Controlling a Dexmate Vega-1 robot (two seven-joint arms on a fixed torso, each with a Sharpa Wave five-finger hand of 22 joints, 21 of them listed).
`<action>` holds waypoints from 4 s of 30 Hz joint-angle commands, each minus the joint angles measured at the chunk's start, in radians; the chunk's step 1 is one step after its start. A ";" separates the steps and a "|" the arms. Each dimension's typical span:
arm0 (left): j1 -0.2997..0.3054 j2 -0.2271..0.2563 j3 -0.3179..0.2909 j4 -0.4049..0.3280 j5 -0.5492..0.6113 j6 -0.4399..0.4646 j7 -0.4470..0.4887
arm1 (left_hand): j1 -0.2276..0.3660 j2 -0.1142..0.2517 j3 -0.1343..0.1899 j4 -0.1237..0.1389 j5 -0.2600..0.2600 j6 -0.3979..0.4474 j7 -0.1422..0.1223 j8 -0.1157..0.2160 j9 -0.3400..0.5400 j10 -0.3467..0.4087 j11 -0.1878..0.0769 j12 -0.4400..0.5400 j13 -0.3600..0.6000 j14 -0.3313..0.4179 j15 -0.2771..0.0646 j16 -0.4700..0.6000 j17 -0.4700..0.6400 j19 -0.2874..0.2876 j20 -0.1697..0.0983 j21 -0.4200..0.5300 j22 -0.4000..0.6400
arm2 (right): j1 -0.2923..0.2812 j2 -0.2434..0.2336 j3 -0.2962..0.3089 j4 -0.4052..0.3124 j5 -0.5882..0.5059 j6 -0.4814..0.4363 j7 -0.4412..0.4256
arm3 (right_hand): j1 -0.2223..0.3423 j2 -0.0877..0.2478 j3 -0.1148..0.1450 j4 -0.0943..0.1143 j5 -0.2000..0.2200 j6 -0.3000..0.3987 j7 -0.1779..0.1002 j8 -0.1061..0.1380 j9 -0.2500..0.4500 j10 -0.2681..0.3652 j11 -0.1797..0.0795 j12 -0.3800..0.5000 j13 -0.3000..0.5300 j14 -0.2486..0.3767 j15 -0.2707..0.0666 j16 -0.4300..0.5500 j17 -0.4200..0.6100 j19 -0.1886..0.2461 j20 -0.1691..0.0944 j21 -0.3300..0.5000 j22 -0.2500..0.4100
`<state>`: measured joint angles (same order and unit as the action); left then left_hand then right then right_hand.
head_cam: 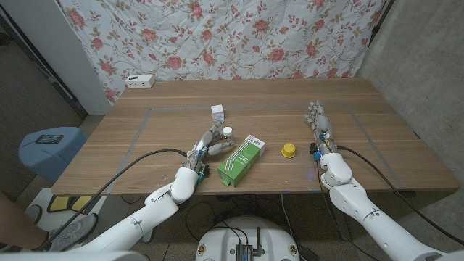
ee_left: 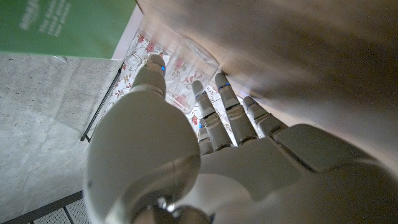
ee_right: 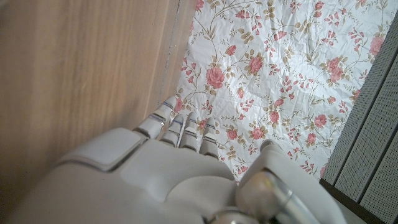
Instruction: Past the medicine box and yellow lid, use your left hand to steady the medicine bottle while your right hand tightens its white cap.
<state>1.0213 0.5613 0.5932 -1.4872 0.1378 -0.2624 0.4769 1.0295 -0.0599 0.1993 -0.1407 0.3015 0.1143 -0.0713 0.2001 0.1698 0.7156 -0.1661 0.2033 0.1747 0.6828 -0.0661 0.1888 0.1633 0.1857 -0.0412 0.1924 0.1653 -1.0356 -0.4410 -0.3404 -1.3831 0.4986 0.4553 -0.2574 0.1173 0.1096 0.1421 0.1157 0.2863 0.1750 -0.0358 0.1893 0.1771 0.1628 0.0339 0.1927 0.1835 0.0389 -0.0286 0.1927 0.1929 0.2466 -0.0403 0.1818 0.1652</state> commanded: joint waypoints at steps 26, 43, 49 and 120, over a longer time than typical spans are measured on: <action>0.015 -0.006 -0.002 -0.009 0.014 0.004 0.039 | 0.027 0.027 0.005 0.007 -0.016 0.083 0.109 -0.002 0.004 0.086 0.002 0.004 0.003 0.082 -0.142 -0.005 -0.001 0.054 -0.124 0.002 0.002 | 0.003 0.008 -0.003 0.020 0.000 0.011 0.002 | -0.008 -0.001 0.010 -0.001 0.003 0.005 -0.006 -0.002 0.001 0.005 0.001 0.001 0.003 0.010 -0.002 0.005 0.004 0.011 -0.034 0.006 0.002; 0.025 0.002 -0.014 -0.051 0.042 0.019 0.065 | 0.028 0.036 0.013 0.009 -0.025 0.090 0.117 -0.008 0.004 0.106 0.005 0.001 0.003 0.109 -0.140 -0.008 -0.002 0.059 -0.127 -0.002 0.001 | 0.005 0.000 -0.004 0.012 0.002 -0.001 0.009 | -0.009 -0.002 0.010 -0.001 0.003 0.007 -0.007 -0.001 0.001 0.004 0.002 0.001 0.003 0.010 -0.001 0.005 0.004 0.011 -0.033 0.005 0.002; 0.027 0.006 -0.017 -0.066 0.060 0.023 0.077 | 0.027 0.038 0.015 0.010 -0.027 0.089 0.116 -0.010 0.004 0.109 0.004 0.000 0.004 0.115 -0.140 -0.008 -0.002 0.058 -0.125 -0.003 0.001 | 0.012 -0.001 -0.006 0.017 0.005 -0.002 0.018 | -0.009 -0.001 0.011 -0.001 0.004 0.006 -0.007 -0.002 0.001 0.005 0.000 0.001 0.003 0.010 -0.001 0.005 0.004 0.011 -0.033 0.005 0.002; -0.105 -0.102 0.036 -0.114 0.036 0.174 0.019 | 0.053 0.055 0.060 0.001 -0.086 0.117 0.149 -0.007 0.005 0.167 0.010 -0.005 0.010 0.188 -0.132 -0.014 -0.004 0.228 -0.059 -0.001 0.001 | 0.043 -0.113 0.016 -0.058 0.034 -0.128 0.072 | -0.013 -0.002 0.014 0.000 0.004 0.009 -0.007 -0.001 0.001 0.007 0.002 0.001 0.003 0.009 -0.001 0.005 0.004 0.010 -0.034 0.006 0.002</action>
<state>0.9455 0.4687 0.6208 -1.5792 0.1853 -0.1451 0.5243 1.0749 -0.0147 0.2467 -0.1404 0.2191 0.2149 0.0758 0.1878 0.1698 0.8696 -0.1524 0.1929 0.1787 0.8582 -0.1093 0.1735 0.1587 0.4140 -0.0415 0.1929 0.1631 -0.9911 -0.5302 -0.3289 -1.4147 0.5385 0.3544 -0.1809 0.1133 0.1056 0.1482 0.1162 0.2863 0.1804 -0.0412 0.1893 0.1772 0.1627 0.0340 0.1927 0.1835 0.0389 -0.0286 0.1927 0.1929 0.2466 -0.0403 0.1818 0.1651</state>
